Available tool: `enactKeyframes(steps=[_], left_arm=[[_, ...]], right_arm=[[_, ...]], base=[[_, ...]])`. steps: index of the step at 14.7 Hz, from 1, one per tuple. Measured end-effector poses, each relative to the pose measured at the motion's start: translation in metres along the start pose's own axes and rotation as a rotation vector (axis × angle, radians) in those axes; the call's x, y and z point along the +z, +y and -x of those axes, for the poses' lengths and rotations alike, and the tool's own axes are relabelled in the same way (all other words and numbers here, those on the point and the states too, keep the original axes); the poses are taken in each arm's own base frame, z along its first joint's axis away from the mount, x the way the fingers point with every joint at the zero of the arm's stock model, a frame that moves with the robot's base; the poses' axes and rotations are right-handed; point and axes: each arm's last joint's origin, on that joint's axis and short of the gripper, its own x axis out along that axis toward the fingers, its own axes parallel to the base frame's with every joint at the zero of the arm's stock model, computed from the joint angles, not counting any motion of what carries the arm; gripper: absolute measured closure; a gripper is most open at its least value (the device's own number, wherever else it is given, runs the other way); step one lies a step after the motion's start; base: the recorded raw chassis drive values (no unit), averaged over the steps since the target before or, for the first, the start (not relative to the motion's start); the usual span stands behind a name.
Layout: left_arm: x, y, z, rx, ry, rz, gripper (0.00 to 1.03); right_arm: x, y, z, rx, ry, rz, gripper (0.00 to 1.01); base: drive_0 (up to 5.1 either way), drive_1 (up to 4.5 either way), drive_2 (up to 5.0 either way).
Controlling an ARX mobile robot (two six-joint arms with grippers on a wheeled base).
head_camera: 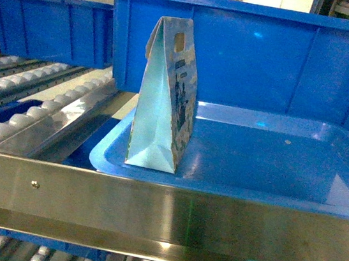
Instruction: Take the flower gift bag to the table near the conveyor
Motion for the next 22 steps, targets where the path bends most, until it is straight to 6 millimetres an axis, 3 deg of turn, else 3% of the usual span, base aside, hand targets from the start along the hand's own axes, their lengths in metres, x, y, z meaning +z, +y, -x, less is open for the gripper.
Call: enactKeyframes(steps=[8,11,14,16,22], left_arm=[[0.000,-0.002,-0.004,0.007,0.007,0.002,0.05],[0.008,-0.004,-0.025,0.028,0.017,0.006,0.05],[0.021,-0.013,-0.059,0.063,0.037,-0.010,0.05],[0.021,-0.021,-0.074,0.093,0.080,-0.049,0.05],[0.016,-0.062,-0.107,0.069,0.181,-0.139,0.05]], right_arm=[[-0.010,-0.003,0.008,-0.063,0.028,-0.024,0.98],[-0.010,-0.003,0.008,-0.062,0.027,-0.030,0.98],[-0.010,-0.003,0.008,-0.062,0.026,-0.030,0.98],[-0.010,-0.003,0.008,-0.062,0.026,-0.030,0.98],[-0.010,-0.003,0.008,-0.062,0.026,-0.030,0.98]], base=[[0.0,0.00,0.0],[0.0,0.00,0.0],[0.0,0.00,0.0],[0.0,0.00,0.0],[0.0,0.00,0.0]])
